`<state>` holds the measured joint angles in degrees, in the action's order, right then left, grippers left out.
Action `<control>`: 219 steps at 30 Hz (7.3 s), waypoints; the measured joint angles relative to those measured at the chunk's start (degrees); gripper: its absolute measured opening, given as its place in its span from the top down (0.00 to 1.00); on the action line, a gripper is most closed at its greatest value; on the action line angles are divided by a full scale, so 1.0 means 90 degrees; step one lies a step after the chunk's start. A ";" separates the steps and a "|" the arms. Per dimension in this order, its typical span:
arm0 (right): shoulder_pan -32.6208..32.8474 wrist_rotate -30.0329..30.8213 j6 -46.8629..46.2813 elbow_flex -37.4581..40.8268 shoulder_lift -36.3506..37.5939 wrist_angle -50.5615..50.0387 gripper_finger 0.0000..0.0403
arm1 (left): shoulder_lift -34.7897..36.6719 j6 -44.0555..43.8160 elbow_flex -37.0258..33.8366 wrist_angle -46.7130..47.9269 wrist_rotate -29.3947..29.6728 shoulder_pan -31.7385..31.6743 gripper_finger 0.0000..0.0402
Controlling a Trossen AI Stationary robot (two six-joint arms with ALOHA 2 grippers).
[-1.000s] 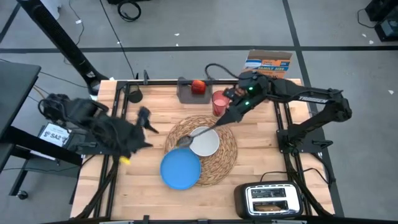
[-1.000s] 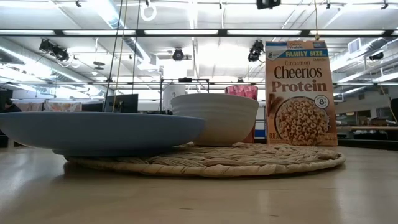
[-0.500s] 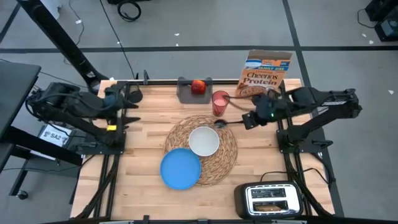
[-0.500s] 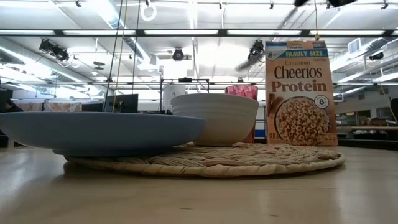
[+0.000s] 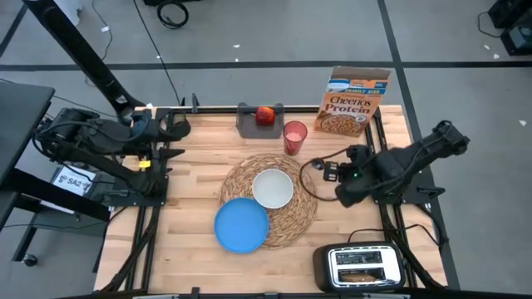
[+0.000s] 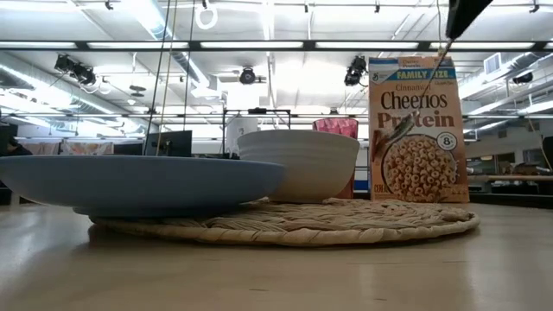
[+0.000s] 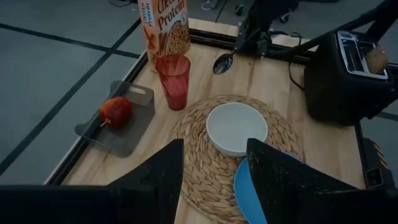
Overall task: Arrange a breakfast setting
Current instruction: Put the black spoon on the brown tablemat to the right of the white bowl, then put the toasted bread on the blue plate
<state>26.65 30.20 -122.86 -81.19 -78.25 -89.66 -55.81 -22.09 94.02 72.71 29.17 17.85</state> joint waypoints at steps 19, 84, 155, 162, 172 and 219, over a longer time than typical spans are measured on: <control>0.0066 0.0495 -0.0119 0.0005 -0.1958 0.0774 0.98 | -0.0056 -0.0480 0.0000 -0.0007 0.0056 0.0000 0.55; -0.0881 -0.2186 0.1870 0.1840 -0.2753 0.4711 0.97 | -0.0129 -0.0839 -0.0002 0.0097 0.0445 0.0000 0.55; -0.4390 -0.3112 0.9251 0.3546 -0.1206 0.6443 0.53 | -0.0255 0.0220 -0.0005 -0.1325 0.0396 0.0000 0.55; -0.4340 -0.3220 0.9267 0.3546 -0.1388 0.6823 0.53 | -0.0255 0.0202 -0.0005 -0.1326 0.0394 0.0000 0.55; -0.4337 -0.3109 0.9241 0.3382 -0.0953 0.6241 0.53 | -0.0257 0.0265 -0.0002 -0.1282 0.0272 0.0002 0.55; 0.4276 -0.1772 0.7196 -0.1508 -0.1920 0.2221 0.42 | -0.3315 -0.1681 -0.0007 -0.3584 0.0709 0.2596 0.61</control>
<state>65.14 14.25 -58.09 -94.76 -95.53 -69.67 -85.65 -37.22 93.96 40.45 35.54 41.21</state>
